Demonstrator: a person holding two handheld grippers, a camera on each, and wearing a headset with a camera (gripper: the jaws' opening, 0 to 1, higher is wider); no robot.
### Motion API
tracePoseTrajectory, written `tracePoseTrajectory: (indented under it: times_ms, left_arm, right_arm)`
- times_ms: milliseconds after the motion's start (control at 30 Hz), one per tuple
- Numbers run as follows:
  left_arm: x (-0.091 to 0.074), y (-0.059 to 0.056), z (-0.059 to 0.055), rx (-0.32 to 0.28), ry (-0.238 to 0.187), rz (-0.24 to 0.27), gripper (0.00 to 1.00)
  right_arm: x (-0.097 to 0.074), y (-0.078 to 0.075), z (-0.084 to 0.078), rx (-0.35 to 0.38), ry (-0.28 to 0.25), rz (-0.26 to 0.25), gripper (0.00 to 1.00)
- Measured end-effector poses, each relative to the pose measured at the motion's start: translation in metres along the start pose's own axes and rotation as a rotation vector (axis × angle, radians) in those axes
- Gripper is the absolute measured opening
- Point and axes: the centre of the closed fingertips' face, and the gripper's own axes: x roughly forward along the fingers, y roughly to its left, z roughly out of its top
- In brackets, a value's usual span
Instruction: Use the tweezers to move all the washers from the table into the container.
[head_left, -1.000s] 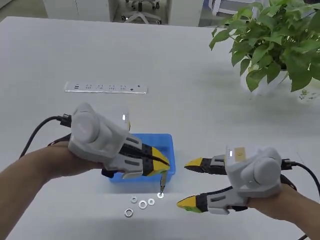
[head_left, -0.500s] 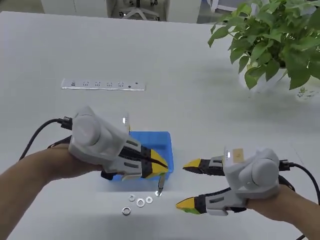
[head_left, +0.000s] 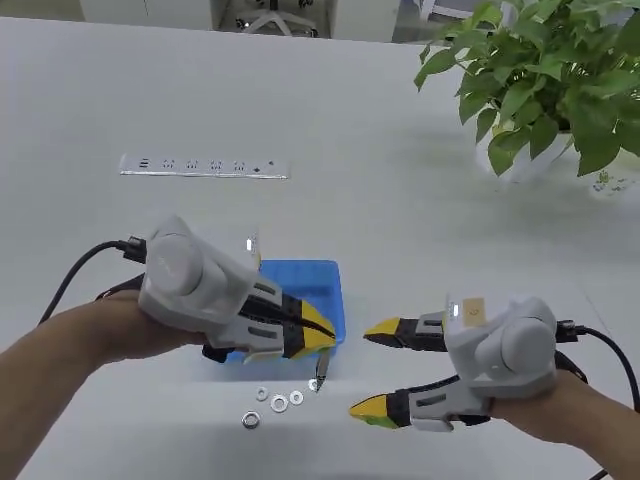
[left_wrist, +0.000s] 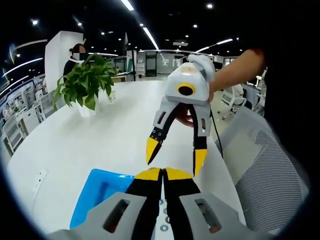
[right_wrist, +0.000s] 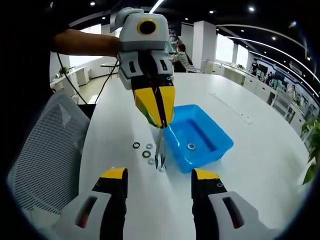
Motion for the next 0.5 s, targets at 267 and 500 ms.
tracePoseTrajectory:
  times_ms: [267, 500]
  left_arm:
    - [0.0014, -0.0002, -0.0032, 0.003, 0.007, -0.002, 0.05]
    - [0.0020, 0.0007, -0.0039, 0.010, 0.006, -0.002, 0.05]
  right_arm:
    - [0.0003, 0.0007, -0.0010, 0.003, 0.001, 0.001, 0.52]
    - [0.0018, 0.0021, -0.0022, 0.002, 0.004, 0.004, 0.51]
